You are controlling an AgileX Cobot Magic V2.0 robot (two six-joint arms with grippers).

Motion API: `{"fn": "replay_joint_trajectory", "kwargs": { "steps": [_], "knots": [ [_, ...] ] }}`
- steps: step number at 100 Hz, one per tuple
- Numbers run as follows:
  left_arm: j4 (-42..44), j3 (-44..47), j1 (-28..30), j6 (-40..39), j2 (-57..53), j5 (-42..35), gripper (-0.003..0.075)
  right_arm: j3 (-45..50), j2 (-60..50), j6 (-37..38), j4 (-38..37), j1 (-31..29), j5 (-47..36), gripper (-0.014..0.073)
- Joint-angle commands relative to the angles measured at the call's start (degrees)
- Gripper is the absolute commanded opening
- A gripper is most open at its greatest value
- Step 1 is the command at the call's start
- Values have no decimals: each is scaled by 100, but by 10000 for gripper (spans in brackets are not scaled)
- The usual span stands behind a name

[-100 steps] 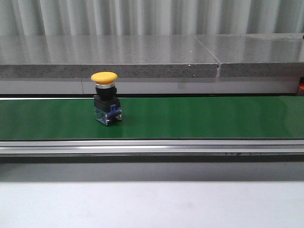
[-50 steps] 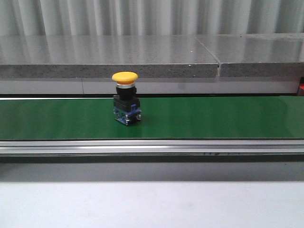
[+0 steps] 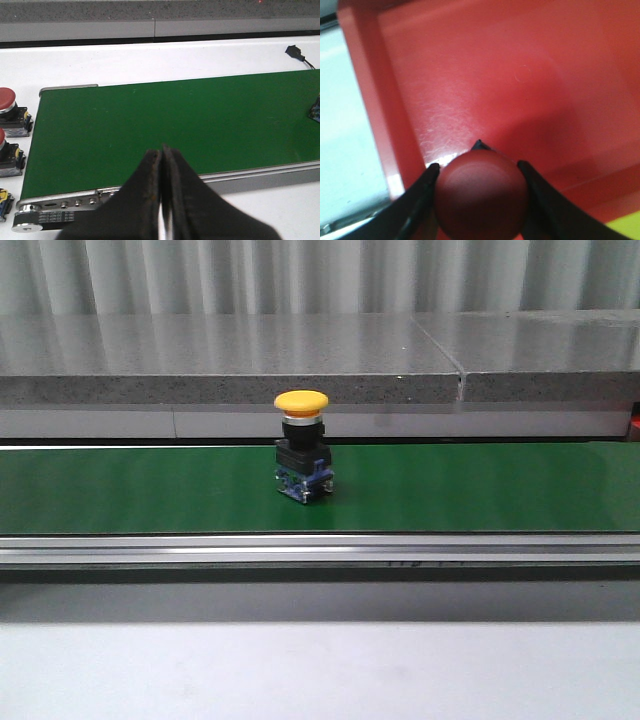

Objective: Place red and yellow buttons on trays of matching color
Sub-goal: 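Carry the red push-button into the red tray and open the right gripper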

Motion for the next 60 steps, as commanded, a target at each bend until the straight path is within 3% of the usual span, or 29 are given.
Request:
{"fn": "replay_joint_trajectory", "kwargs": {
  "steps": [1, 24, 36, 48, 53, 60],
  "knots": [
    [-101, -161, -52, -34, -5, -372, -20, -216, -84, -61, 49, -17, -364, 57],
    [-101, -161, -52, -34, -5, -372, -20, -216, 181, -61, 102, -17, -363, 89],
    [-101, -161, -52, -34, -5, -372, -20, -216, 181, -61, 102, -17, -352, 266],
    [-101, -161, -52, -34, -5, -372, -20, -216, 164, -61, 102, -17, -298, 577],
    [-101, -161, -52, -34, -5, -372, -20, -216, 142, -61, 102, -17, -291, 669],
    [-101, -161, -52, -34, -5, -372, -20, -216, 77, -61, 102, -17, -296, 640]
  ]
}}
